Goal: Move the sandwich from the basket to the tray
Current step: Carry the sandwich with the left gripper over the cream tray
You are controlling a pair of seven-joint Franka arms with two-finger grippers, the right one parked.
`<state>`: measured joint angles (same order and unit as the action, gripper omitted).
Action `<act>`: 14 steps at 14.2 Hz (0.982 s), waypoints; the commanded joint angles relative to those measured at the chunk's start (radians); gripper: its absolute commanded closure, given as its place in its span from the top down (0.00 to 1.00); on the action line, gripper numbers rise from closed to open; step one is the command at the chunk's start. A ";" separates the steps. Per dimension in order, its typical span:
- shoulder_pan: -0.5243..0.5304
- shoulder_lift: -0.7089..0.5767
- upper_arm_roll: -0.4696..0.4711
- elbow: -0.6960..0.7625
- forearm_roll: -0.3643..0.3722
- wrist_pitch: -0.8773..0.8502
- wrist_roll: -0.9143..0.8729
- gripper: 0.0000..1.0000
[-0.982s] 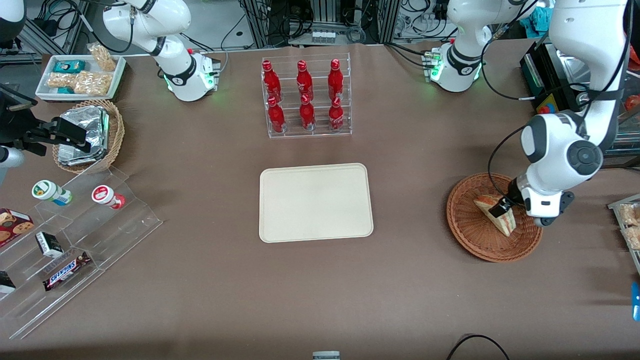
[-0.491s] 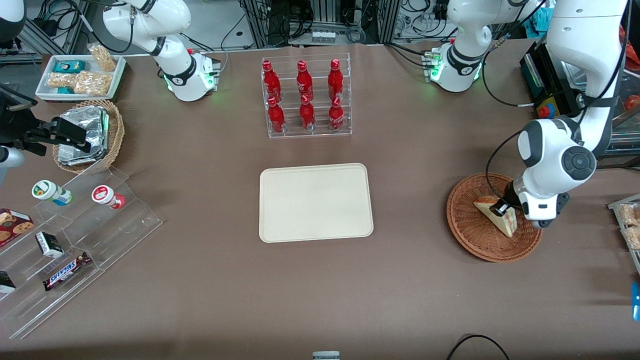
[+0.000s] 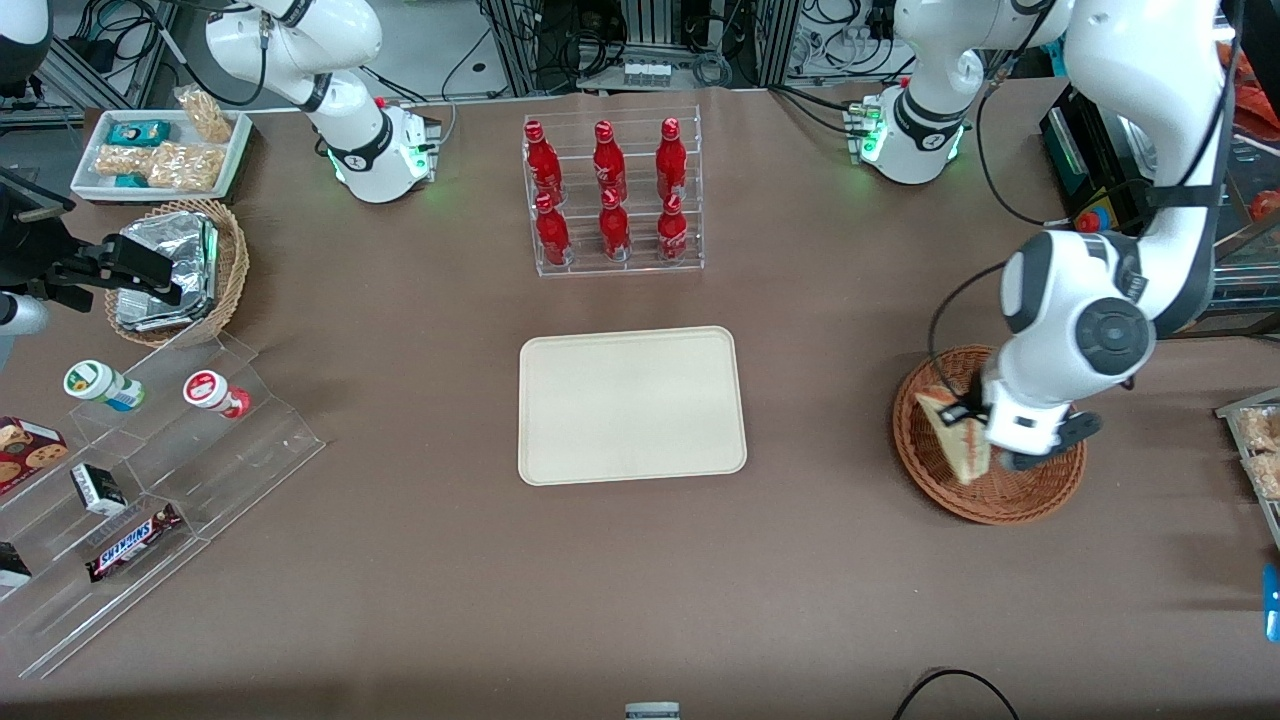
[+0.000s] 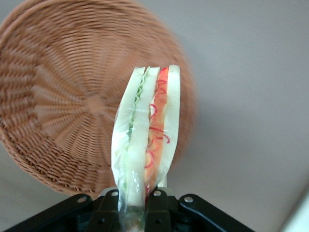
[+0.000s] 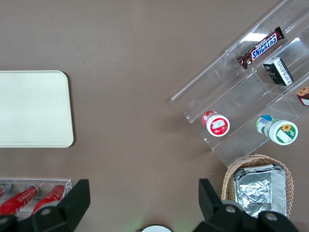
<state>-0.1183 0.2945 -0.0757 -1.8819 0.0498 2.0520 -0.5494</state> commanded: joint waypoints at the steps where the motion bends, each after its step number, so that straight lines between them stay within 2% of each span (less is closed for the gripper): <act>1: -0.131 0.063 0.011 0.136 0.024 -0.095 0.011 0.00; 3: -0.231 0.096 0.010 0.162 0.004 -0.078 -0.033 0.00; 8: -0.457 0.294 0.010 0.380 -0.011 -0.049 -0.311 0.00; 10: -0.527 0.374 0.010 0.464 -0.010 -0.009 -0.401 0.00; 14: -0.633 0.478 0.011 0.536 -0.001 0.082 -0.490 0.00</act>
<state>-0.7096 0.7104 -0.0809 -1.4222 0.0428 2.1280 -1.0014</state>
